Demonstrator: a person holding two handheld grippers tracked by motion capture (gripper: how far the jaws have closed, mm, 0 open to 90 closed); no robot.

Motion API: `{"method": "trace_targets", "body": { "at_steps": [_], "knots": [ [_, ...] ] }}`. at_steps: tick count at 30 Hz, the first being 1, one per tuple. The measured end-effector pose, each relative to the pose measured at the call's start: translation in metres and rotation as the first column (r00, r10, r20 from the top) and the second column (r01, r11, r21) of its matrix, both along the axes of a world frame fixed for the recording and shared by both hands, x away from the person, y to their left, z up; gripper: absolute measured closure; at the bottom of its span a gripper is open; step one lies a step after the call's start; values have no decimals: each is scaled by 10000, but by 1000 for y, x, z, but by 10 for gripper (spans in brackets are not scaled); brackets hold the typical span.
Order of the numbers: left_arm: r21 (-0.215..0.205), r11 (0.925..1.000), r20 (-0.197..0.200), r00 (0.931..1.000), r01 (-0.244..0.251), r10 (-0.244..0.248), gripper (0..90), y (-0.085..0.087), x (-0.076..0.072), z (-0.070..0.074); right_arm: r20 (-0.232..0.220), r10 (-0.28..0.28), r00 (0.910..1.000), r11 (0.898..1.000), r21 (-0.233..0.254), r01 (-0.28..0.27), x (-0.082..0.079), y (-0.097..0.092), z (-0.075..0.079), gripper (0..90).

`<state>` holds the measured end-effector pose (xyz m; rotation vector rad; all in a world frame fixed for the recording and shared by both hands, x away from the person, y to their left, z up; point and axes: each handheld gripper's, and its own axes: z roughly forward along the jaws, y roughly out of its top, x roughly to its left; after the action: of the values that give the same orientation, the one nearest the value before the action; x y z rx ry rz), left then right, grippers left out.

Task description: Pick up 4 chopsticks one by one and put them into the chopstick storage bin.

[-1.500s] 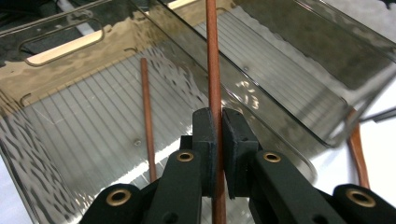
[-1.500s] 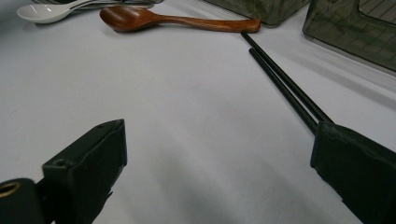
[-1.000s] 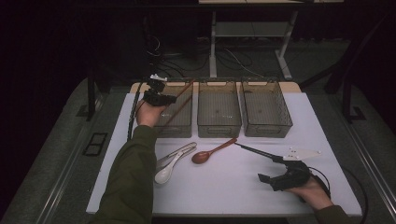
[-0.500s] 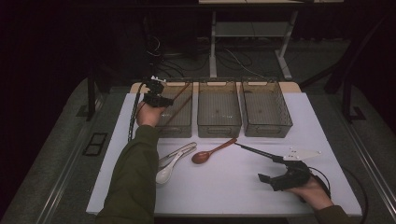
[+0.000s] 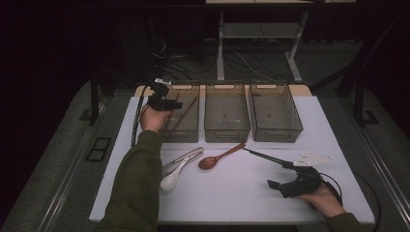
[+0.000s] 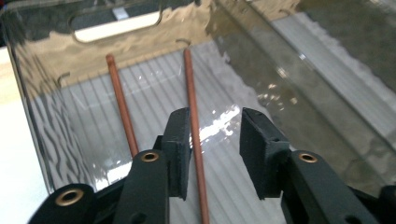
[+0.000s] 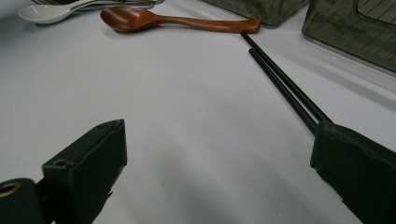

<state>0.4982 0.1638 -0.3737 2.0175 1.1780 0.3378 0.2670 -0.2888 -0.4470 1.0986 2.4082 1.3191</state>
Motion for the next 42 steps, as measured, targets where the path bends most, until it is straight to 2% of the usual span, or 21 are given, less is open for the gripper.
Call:
{"method": "trace_targets", "body": {
  "at_steps": [6,7,9,11,16,21,24,26,28,29,34,36,39,42],
  "knots": [
    [-238,9986,267,9985,480,-473,511,-4,-8,10,-6,1,10000,10000,-1,-1,0,0,0,37],
    [-385,9979,305,9983,511,-500,496,-4,-10,12,-5,2,10000,10000,-2,-2,0,0,0,37],
    [-648,9946,420,9960,817,-791,464,-5,-14,16,9,3,10000,10000,4,-3,0,0,0,37],
    [-674,9928,497,9941,993,-960,443,-8,-19,20,-6,-4,10000,10000,1,4,0,0,0,37],
    [-807,9833,834,9842,1631,-1564,396,-12,-33,29,-11,-3,10000,10000,5,3,0,0,0,37],
    [-586,9747,1044,9723,2158,-2090,357,-16,-48,37,-22,-24,10000,10000,7,24,0,0,0,37],
    [-724,9680,1179,9658,2405,-2311,326,-17,-58,39,-5,-14,10000,10000,16,14,0,0,0,37],
    [-770,9654,1252,9631,2490,-2384,303,-18,-66,39,-34,-25,10000,10000,34,25,0,0,0,37],
    [-883,9599,1345,9580,2661,-2532,278,-18,-73,37,-56,-40,10000,10000,52,40,0,-1,1,37],
    [-917,9593,1327,9580,2671,-2541,263,-19,-78,36,-57,-51,10000,10000,58,51,0,-1,1,37],
    [-872,9502,1377,9483,2991,-2858,197,-18,-97,26,-45,-64,10000,10000,68,65,0,-1,1,37],
    [-1012,9449,1371,9451,3114,-2968,170,-17,-104,21,-62,-69,10000,10000,68,70,0,-1,1,37],
    [-783,9422,1414,9392,3257,-3129,142,-17,-115,15,-77,-56,10000,10000,63,56,0,-1,1,37],
    [-752,9387,1508,9344,3363,-3227,119,-18,-126,10,-133,-71,9999,9999,71,72,0,-1,1,37]
  ]
}}
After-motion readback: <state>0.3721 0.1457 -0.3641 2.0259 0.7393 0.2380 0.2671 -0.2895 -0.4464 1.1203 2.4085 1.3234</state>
